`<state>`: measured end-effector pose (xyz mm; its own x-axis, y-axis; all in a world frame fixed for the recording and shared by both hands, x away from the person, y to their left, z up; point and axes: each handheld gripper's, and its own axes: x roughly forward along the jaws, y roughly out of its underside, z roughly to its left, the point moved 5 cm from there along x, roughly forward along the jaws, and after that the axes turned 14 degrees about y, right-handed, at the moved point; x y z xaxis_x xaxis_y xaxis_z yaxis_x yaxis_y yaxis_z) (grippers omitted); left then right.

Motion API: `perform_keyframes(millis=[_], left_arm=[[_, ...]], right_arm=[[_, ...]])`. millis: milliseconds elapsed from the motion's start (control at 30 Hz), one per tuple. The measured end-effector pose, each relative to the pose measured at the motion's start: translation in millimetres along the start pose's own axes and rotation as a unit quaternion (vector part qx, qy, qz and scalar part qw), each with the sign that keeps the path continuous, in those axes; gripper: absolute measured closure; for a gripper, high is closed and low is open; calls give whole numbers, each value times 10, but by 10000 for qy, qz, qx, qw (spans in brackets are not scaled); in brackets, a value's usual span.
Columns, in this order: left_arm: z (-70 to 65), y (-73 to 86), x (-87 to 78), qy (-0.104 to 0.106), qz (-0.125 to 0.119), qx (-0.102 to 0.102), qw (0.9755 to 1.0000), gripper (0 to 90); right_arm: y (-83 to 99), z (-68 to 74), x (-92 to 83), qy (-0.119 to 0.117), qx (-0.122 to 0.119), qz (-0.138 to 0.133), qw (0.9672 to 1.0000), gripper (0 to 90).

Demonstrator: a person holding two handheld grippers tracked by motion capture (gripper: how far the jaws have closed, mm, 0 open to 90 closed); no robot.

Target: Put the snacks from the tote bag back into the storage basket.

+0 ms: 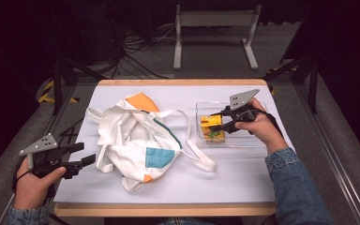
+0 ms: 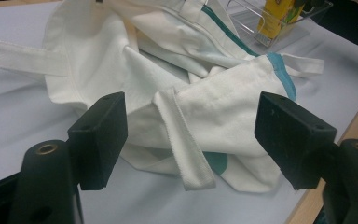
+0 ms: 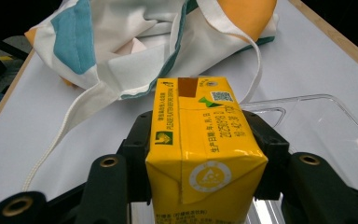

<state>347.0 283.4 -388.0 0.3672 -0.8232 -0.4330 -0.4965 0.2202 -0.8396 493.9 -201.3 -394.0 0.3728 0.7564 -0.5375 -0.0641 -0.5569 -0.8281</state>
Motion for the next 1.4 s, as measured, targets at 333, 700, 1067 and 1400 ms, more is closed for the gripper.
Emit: perform_keyframes(millis=[333, 700, 1067, 1400], left_arm=[[15, -15, 18, 24, -5, -7, 10000, 265], [44, -37, 55, 55, 32, 39, 10000, 264], [59, -73, 106, 119, 47, 56, 9999, 263], [69, -99, 140, 150, 46, 43, 9999, 263]], right_arm=[[30, 18, 8, -9, -2, 161, 9999, 509], [96, 28, -69, 79, -48, 325, 9994, 509], [150, 44, -132, 170, -166, 527, 9983, 508], [196, 43, -173, 260, -194, 719, 9969, 507]])
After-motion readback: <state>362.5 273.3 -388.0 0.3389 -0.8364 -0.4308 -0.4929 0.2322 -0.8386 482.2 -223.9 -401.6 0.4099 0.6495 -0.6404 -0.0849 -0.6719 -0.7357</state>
